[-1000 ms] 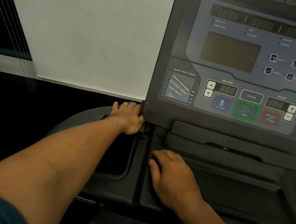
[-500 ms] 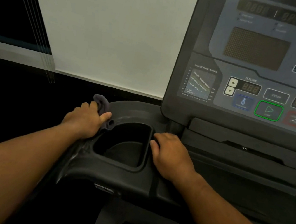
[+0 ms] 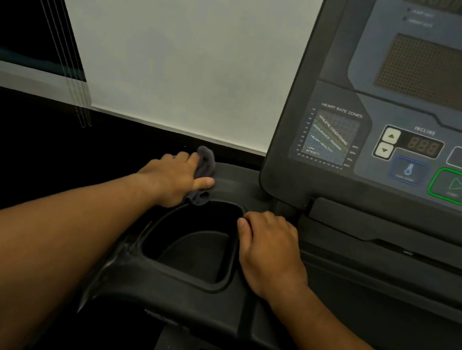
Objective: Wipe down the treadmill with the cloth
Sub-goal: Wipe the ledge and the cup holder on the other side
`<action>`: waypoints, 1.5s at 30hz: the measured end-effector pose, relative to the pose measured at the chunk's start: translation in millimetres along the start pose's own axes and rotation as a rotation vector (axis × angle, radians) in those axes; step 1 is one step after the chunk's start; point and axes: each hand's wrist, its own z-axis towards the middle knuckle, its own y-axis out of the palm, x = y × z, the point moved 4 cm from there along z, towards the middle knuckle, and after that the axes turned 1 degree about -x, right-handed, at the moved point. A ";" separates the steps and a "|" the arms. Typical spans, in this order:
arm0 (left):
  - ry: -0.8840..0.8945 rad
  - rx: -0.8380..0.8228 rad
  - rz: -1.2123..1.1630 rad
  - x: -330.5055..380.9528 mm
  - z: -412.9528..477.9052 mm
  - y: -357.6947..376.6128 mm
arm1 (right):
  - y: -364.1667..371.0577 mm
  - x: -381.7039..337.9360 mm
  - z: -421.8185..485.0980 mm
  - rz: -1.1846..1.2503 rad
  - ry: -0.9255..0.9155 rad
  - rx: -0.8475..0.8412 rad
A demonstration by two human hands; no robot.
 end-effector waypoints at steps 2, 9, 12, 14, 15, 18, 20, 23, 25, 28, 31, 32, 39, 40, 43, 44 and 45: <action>0.111 -0.001 -0.004 14.3 19.7 -3.6 | 1.6 0.5 1.0 -0.011 0.002 0.008; 0.268 0.013 -0.012 35.4 35.4 -7.3 | 3.5 2.1 2.3 0.002 0.013 0.010; 0.160 0.036 -0.067 24.3 21.9 -2.3 | 1.8 0.9 1.6 -0.009 0.011 0.011; 0.043 0.040 -0.114 9.3 7.2 1.4 | 2.1 1.2 1.7 -0.010 0.007 0.009; -0.021 0.036 -0.139 0.5 -1.2 3.2 | 2.7 1.9 2.2 -0.005 0.005 0.012; -0.197 0.020 -0.208 -22.4 -30.9 10.3 | 3.9 2.9 2.5 -0.005 0.000 0.023; -0.304 0.009 -0.261 -31.8 -54.0 14.5 | 4.0 2.5 2.3 -0.012 0.004 0.031; -0.429 0.031 -0.319 -35.5 -91.3 19.6 | 2.7 0.2 0.9 -0.018 0.011 0.025; -0.491 0.070 -0.301 -32.0 -118.9 23.4 | 1.4 -1.2 -0.6 -0.028 0.014 0.029; -0.527 0.086 -0.054 -20.1 -162.1 33.6 | -0.2 -2.2 -2.7 -0.012 0.015 0.028; -0.476 0.070 0.014 -14.9 -187.4 45.8 | -1.7 -2.8 -4.2 0.005 0.013 0.030; -0.493 0.063 -0.061 -19.3 -190.8 42.6 | -2.6 -3.1 -4.3 0.013 0.012 0.036; -0.486 0.003 -0.177 -32.1 -188.9 43.0 | -3.9 -3.0 -3.3 0.040 -0.002 0.038; -0.491 -0.001 -0.180 -34.1 -185.5 39.7 | -3.3 -2.9 -2.6 0.039 -0.004 0.037; -0.515 0.005 -0.180 -35.5 -164.2 29.9 | -2.2 -2.1 -1.3 0.032 -0.003 0.038; -0.531 0.010 -0.182 -33.6 -157.4 27.5 | -2.1 -2.1 -1.1 0.029 -0.001 0.037; -0.548 0.024 -0.187 -31.3 -152.4 25.9 | -2.2 -2.2 -1.4 0.025 -0.001 0.035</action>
